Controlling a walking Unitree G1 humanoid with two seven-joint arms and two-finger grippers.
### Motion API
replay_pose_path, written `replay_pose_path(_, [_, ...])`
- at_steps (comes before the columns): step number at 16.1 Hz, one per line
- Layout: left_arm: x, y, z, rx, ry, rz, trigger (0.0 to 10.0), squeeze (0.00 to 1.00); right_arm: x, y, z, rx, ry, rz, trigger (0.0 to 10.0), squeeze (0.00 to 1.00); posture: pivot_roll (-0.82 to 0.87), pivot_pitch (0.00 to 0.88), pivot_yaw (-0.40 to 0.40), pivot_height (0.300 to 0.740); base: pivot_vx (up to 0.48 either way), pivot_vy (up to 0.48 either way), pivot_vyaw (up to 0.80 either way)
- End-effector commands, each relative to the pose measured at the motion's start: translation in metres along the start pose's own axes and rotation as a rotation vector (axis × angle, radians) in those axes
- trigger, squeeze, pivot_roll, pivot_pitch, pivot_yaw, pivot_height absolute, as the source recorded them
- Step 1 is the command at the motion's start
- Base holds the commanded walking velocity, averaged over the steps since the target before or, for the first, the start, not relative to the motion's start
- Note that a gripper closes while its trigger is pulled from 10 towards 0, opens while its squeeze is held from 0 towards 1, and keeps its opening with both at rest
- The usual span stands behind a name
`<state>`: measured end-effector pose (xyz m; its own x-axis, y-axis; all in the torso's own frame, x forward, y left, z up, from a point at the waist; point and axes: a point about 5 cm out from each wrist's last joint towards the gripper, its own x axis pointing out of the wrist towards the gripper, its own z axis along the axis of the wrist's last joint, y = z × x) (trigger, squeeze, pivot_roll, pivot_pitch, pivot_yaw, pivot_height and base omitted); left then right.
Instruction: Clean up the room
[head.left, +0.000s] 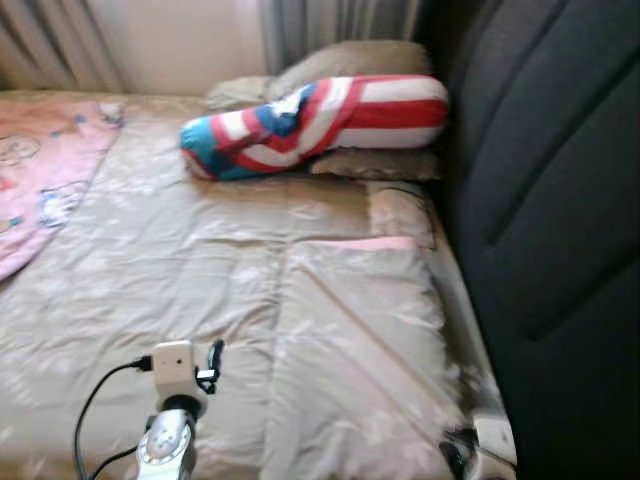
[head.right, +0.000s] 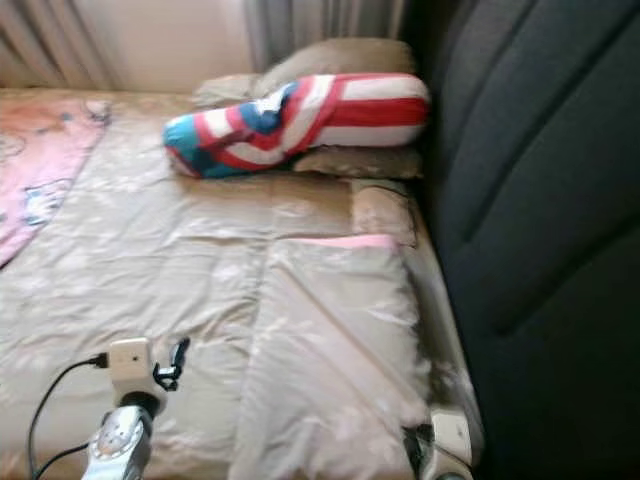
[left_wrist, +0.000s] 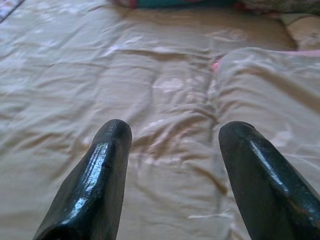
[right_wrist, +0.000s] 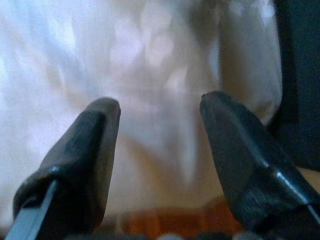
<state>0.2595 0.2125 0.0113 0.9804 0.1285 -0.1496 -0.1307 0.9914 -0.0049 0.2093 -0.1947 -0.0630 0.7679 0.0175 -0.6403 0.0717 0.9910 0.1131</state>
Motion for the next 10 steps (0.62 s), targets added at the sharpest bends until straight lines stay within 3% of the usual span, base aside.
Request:
replay_pose_path(1, [-0.003,-0.006,-0.001,-0.004,-0.005,-0.023,10.0,0.00,0.014,0.020,0.049,-0.022,-0.175,0.047,10.0,0.00,0.05,0.107,-0.064,0.740,0.000,0.000,0.00])
replay_pose_path(3, [-0.008,-0.010,0.002,-0.003,-0.034,-0.045,10.0,0.00,0.015,0.024,0.069,-0.012,-0.289,0.051,10.0,0.00,0.05,0.109,-0.064,0.740,0.000,0.000,0.00])
replay_pose_path(6, [-0.020,-0.016,0.009,0.025,-0.078,-0.087,10.0,0.00,0.013,0.028,0.083,-0.018,-0.395,0.092,10.0,0.00,0.04,0.112,-0.064,0.740,0.000,0.000,0.00])
replay_pose_path(10, [-0.018,-0.003,0.021,0.062,-0.111,-0.048,10.0,0.00,0.007,0.024,0.082,-0.011,-0.448,0.077,10.0,0.00,0.02,0.136,-0.058,0.740,0.000,0.000,0.00])
